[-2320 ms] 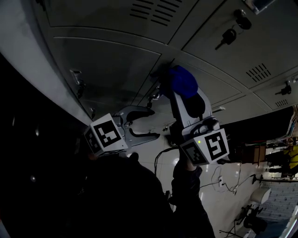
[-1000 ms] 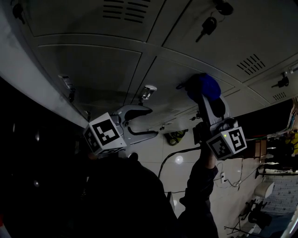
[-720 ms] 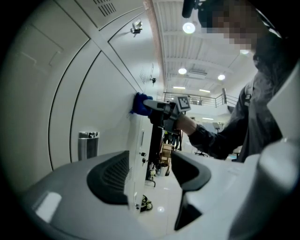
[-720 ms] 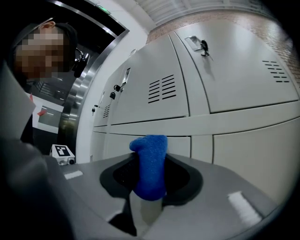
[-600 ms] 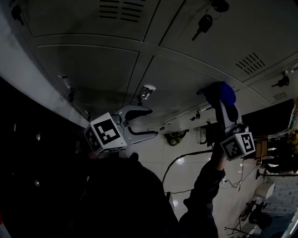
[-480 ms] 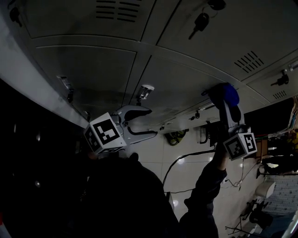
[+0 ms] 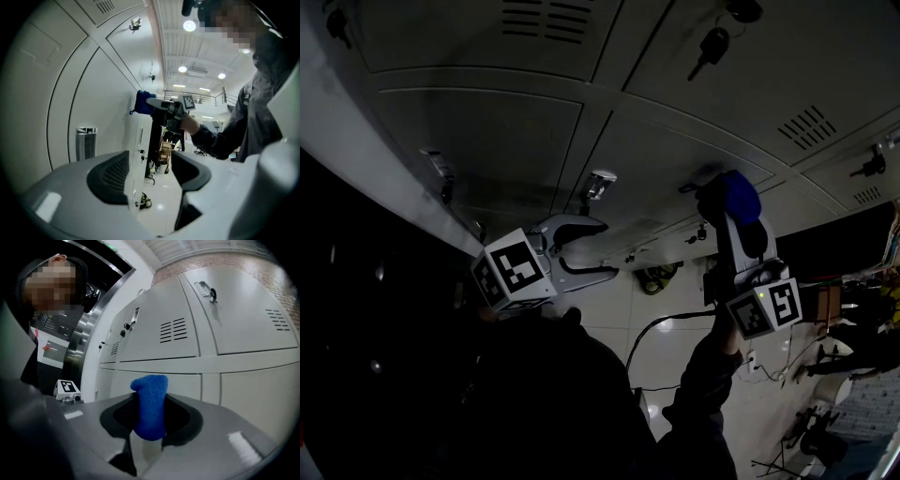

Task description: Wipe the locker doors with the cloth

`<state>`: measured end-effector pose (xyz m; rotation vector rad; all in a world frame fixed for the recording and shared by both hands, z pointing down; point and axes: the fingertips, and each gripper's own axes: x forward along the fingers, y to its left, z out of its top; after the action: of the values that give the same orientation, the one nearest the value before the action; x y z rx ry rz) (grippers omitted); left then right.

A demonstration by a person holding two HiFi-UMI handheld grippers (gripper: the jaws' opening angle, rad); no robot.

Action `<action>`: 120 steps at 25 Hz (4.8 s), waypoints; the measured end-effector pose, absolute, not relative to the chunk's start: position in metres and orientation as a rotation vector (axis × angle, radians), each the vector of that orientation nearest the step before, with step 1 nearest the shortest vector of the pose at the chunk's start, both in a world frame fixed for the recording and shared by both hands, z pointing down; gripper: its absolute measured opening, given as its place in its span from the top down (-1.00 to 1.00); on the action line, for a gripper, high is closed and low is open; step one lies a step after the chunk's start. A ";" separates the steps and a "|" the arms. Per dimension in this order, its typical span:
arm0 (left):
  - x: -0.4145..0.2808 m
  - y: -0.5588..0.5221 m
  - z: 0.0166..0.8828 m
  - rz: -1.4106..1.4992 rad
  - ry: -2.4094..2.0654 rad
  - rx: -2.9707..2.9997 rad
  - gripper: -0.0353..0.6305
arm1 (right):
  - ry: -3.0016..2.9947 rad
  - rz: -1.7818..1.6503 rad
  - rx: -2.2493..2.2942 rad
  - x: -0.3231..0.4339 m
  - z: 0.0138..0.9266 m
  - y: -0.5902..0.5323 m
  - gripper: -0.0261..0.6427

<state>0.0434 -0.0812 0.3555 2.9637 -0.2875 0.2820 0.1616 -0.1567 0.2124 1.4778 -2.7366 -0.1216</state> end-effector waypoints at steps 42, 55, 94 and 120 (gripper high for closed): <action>0.053 -0.080 0.355 0.281 -0.294 2.964 0.10 | -2.777 -0.021 1.401 0.136 0.263 -0.177 0.54; 0.102 -0.074 0.354 0.299 -0.177 2.981 0.10 | -2.636 -0.002 1.613 0.225 0.270 -0.175 0.54; 0.003 -0.078 0.367 0.313 -0.415 2.914 0.10 | -2.899 0.023 1.127 0.009 0.318 -0.171 0.54; 0.112 -0.074 0.369 0.357 -0.171 2.939 0.10 | -2.685 0.067 1.515 0.190 0.328 -0.173 0.54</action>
<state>0.1119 -0.0736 0.3690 2.9385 -0.1712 0.3568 0.1901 -0.1730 0.3277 1.5153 -2.6848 0.0672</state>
